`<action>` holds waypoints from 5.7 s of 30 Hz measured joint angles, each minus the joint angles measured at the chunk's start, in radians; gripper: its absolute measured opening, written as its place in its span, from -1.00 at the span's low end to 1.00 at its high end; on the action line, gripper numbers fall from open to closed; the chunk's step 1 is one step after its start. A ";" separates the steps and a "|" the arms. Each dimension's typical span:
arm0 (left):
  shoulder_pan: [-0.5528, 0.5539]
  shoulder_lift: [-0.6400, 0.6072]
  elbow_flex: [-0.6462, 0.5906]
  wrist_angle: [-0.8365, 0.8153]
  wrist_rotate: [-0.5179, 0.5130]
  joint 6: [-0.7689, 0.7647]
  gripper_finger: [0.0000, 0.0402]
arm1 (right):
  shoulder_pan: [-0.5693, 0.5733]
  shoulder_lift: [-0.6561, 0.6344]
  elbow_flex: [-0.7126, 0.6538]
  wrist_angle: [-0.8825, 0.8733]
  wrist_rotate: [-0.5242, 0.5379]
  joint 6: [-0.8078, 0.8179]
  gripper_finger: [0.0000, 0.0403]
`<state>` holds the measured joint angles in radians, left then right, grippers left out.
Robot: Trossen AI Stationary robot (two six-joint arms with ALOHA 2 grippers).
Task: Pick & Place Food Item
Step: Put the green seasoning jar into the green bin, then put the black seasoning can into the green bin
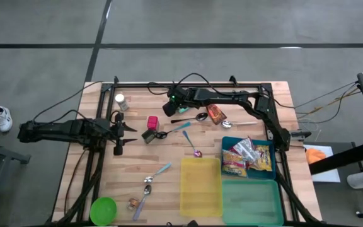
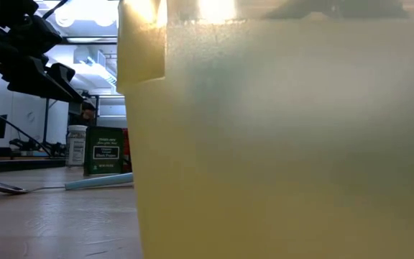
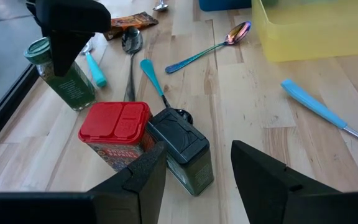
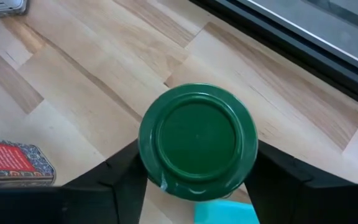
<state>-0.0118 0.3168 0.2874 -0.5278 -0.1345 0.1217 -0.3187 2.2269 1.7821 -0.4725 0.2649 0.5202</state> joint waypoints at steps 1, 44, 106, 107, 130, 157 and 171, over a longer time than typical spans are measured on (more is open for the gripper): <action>0.000 0.000 0.000 0.000 0.000 0.000 -0.10 | 0.000 0.000 -0.001 0.000 0.000 0.000 0.07; 0.000 -0.001 0.000 0.000 0.000 0.000 -0.10 | 0.141 -0.300 -0.032 -0.233 -0.002 -0.124 0.05; 0.000 0.000 0.000 0.000 0.000 0.000 -0.10 | 1.469 -0.633 -0.649 -0.540 0.270 1.242 0.05; 0.000 0.000 0.000 0.000 0.000 0.000 -0.10 | 1.473 -0.616 -0.625 -0.575 0.270 1.264 0.05; 0.000 0.000 0.000 0.000 0.000 0.000 -0.10 | 1.488 -0.464 -0.509 -0.741 0.224 1.492 0.05; 0.000 0.000 0.000 0.000 0.000 0.000 -0.10 | 1.493 -0.462 -0.519 -0.741 0.237 1.541 0.56; 0.000 0.000 0.000 0.000 0.000 0.000 -0.10 | 1.492 -0.505 -0.459 -0.752 0.235 1.511 0.72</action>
<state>-0.0118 0.3164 0.2874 -0.5282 -0.1343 0.1215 1.1738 1.7215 1.3234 -1.2250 0.4999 2.0308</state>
